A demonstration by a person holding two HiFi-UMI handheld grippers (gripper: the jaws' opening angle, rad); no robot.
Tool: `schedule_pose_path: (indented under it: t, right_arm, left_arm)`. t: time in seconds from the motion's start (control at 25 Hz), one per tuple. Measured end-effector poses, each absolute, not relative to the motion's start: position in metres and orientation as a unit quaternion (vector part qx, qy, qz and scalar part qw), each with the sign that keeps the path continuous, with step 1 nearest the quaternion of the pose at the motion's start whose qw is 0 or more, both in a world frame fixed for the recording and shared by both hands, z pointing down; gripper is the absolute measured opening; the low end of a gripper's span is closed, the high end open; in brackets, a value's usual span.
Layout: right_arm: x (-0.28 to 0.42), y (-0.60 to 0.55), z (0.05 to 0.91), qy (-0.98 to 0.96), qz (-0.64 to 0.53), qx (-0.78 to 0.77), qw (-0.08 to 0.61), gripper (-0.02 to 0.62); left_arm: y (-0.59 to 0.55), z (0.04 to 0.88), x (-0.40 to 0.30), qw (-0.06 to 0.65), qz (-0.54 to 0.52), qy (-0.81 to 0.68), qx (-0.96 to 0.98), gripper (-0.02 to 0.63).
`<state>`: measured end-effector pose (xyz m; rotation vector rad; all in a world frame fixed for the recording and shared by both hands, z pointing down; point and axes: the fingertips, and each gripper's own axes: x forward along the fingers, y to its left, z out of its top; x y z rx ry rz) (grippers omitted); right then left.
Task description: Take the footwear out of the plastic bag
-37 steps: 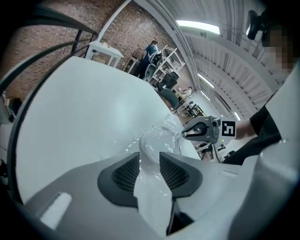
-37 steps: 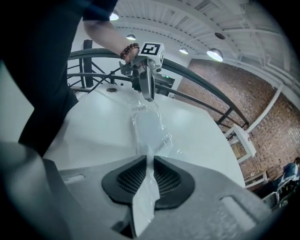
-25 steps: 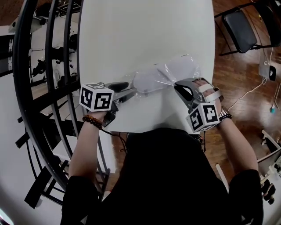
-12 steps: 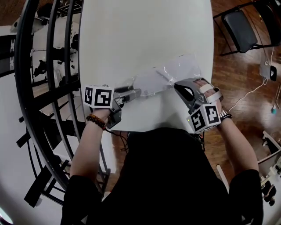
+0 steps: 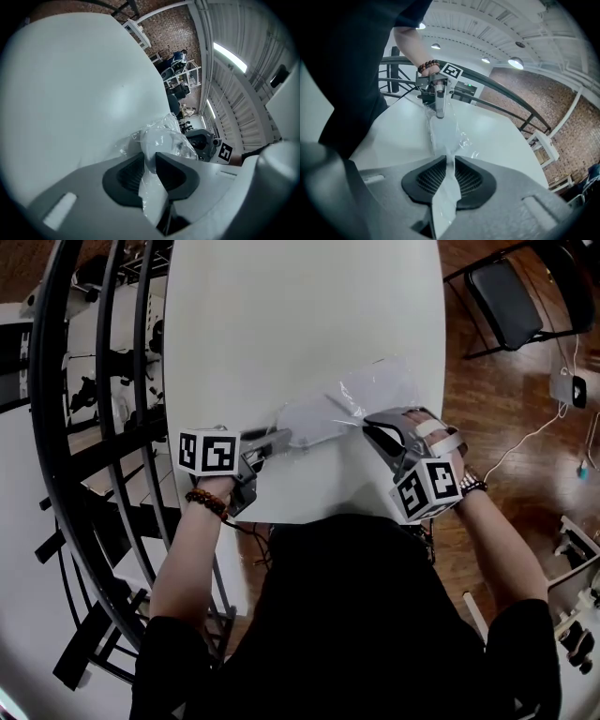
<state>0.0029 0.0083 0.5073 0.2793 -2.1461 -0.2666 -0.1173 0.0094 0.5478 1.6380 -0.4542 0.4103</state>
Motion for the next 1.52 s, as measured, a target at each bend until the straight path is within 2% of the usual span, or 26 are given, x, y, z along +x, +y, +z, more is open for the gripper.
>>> schedule_pose_path:
  t: [0.08,0.28,0.6,0.88,1.08,1.2,1.32,1.52]
  right_arm:
    - [0.002,0.011,0.509,-0.874,-0.087,0.111,0.464,0.094]
    - [0.012,0.007,0.504,-0.880,-0.063,0.122,0.455,0.146]
    - [0.040,-0.032,0.488,-0.876,-0.009,0.192,0.442,0.153]
    - [0.096,-0.085,0.503,-0.835,0.212,0.332,0.385,0.155]
    - [0.108,-0.099,0.516,-0.800,0.339,0.358,0.343,0.155]
    - [0.103,-0.097,0.521,-0.795,0.374,0.345,0.331,0.134]
    - [0.101,-0.095,0.519,-0.797,0.377,0.340,0.327,0.041]
    - [0.106,-0.088,0.517,-0.799,0.347,0.349,0.345,0.000]
  left_arm:
    - [0.008,0.546,-0.122,0.636,0.177,-0.204,0.723,0.077]
    - [0.006,0.543,-0.124,0.625,0.172,-0.204,0.734,0.069]
    - [-0.001,0.538,-0.130,0.604,0.165,-0.207,0.752,0.063]
    - [-0.001,0.531,-0.130,0.582,0.170,-0.205,0.768,0.061]
    - [-0.002,0.528,-0.130,0.566,0.179,-0.205,0.778,0.060]
    - [-0.002,0.527,-0.132,0.556,0.184,-0.208,0.784,0.060]
    - [-0.003,0.526,-0.132,0.547,0.187,-0.210,0.789,0.060]
    - [-0.003,0.524,-0.136,0.539,0.189,-0.219,0.791,0.060]
